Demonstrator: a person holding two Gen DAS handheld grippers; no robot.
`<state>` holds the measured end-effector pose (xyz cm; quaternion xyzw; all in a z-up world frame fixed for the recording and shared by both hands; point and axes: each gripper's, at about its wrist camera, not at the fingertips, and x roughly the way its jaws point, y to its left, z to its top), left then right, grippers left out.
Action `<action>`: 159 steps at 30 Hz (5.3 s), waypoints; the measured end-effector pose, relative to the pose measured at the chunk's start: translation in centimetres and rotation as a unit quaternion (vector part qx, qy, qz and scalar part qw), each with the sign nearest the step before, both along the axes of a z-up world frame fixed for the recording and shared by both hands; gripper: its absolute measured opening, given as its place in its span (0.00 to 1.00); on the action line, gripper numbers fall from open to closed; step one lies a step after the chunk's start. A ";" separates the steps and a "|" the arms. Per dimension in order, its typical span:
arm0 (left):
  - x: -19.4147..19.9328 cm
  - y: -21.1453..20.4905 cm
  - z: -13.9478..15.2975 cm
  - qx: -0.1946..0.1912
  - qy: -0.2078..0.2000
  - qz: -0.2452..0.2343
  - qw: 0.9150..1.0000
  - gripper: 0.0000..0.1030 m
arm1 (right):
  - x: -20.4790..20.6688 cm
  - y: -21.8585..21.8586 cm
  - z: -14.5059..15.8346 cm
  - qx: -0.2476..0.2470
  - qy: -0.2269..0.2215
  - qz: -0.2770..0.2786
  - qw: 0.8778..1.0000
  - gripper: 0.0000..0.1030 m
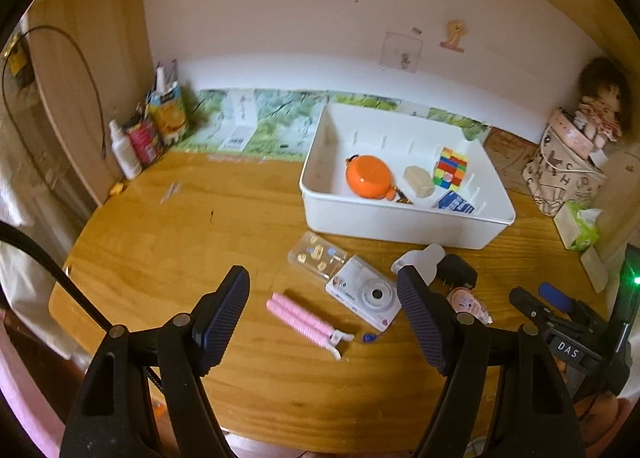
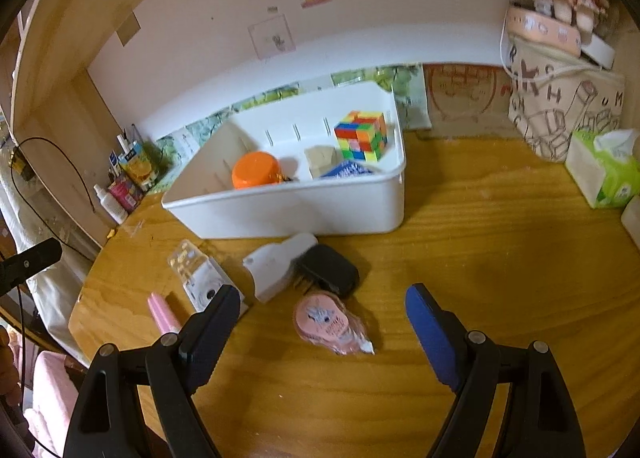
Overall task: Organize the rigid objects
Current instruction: 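Withdraw both grippers from the bin toward the remaining desk items, then grasp the pink hair roller with the left gripper while the right grasps the pink tape roller, then lift the pink roller and tape roller and carry both over the bin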
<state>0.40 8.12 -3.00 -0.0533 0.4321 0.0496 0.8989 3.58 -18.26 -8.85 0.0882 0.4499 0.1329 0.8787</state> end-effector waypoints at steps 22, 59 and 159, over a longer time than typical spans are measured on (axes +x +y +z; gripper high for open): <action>1.0 2.3 -4.7 -0.118 0.097 0.101 0.983 0.80 | 1.3 0.0 -4.9 0.000 0.111 0.024 0.994 0.83; 7.5 6.9 -16.3 -0.214 0.342 0.118 0.907 0.60 | 6.1 7.1 -9.6 -0.158 0.204 -0.039 0.965 0.83; 2.4 1.9 -6.1 -0.136 0.231 0.046 0.962 0.28 | -2.3 6.9 -8.1 -0.153 0.239 0.122 0.951 0.78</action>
